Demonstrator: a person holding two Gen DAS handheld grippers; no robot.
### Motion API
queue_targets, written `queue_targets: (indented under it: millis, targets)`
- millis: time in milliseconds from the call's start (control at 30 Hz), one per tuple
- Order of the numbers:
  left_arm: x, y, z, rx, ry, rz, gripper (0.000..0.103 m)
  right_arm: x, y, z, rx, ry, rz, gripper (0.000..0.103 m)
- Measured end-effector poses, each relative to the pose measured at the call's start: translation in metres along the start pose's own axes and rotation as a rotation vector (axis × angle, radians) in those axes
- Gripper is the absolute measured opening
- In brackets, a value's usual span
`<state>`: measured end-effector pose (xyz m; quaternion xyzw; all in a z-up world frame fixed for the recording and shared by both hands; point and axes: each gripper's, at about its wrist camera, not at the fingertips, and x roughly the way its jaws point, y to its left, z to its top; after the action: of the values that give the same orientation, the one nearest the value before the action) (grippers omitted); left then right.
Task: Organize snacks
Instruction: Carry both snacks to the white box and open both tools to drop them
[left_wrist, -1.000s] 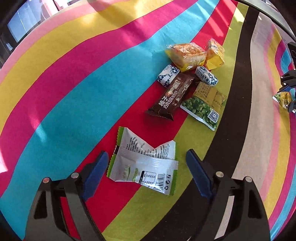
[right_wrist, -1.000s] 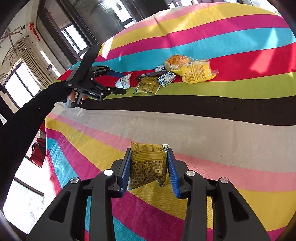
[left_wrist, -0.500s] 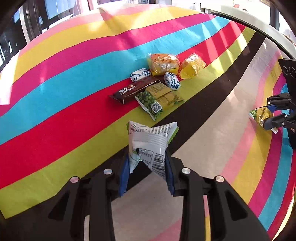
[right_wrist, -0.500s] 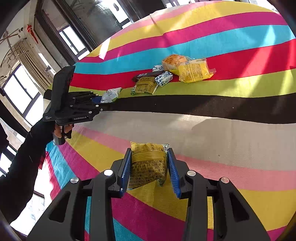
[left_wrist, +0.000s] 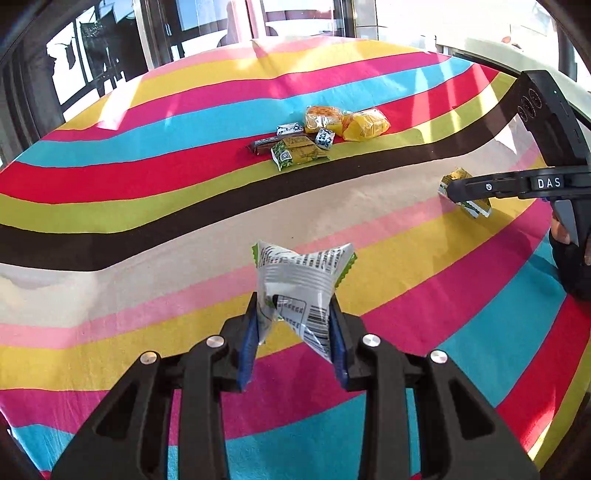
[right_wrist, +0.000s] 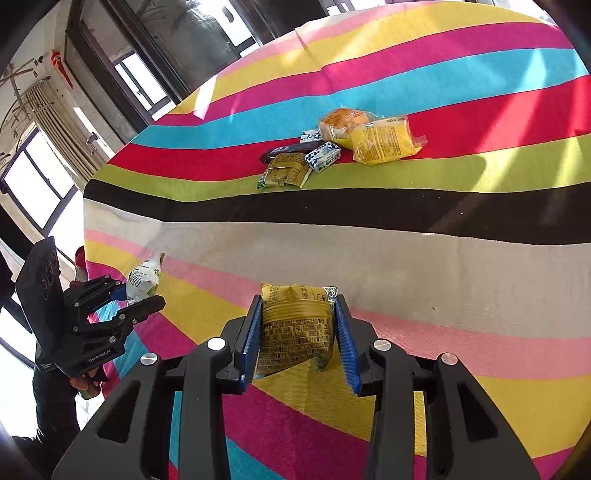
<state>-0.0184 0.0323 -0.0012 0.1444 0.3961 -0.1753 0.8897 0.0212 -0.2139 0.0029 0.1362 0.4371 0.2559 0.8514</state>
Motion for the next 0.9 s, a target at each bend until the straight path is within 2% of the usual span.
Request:
queue_targets:
  millis: [167, 300, 367, 600, 900]
  targets:
    - [-0.018, -0.009, -0.026, 0.008, 0.032, 0.062, 0.033, 0.001, -0.002, 0.001, 0.017, 0.013, -0.006, 0.038]
    - [-0.030, -0.013, -0.043, -0.001, 0.042, 0.088, 0.033, -0.001, 0.006, -0.001, 0.004, 0.009, -0.055, 0.038]
    - [-0.036, -0.016, -0.050, 0.005, 0.042, 0.110, 0.033, -0.003, 0.013, -0.005, 0.021, 0.007, -0.030, 0.038]
    - [-0.059, -0.024, -0.069, -0.004, 0.015, 0.149, 0.033, -0.006, 0.069, -0.030, -0.066, 0.018, 0.037, 0.038]
    - [-0.086, -0.031, -0.101, -0.023, -0.018, 0.172, 0.033, 0.004, 0.126, -0.062, -0.153, 0.065, 0.075, 0.038]
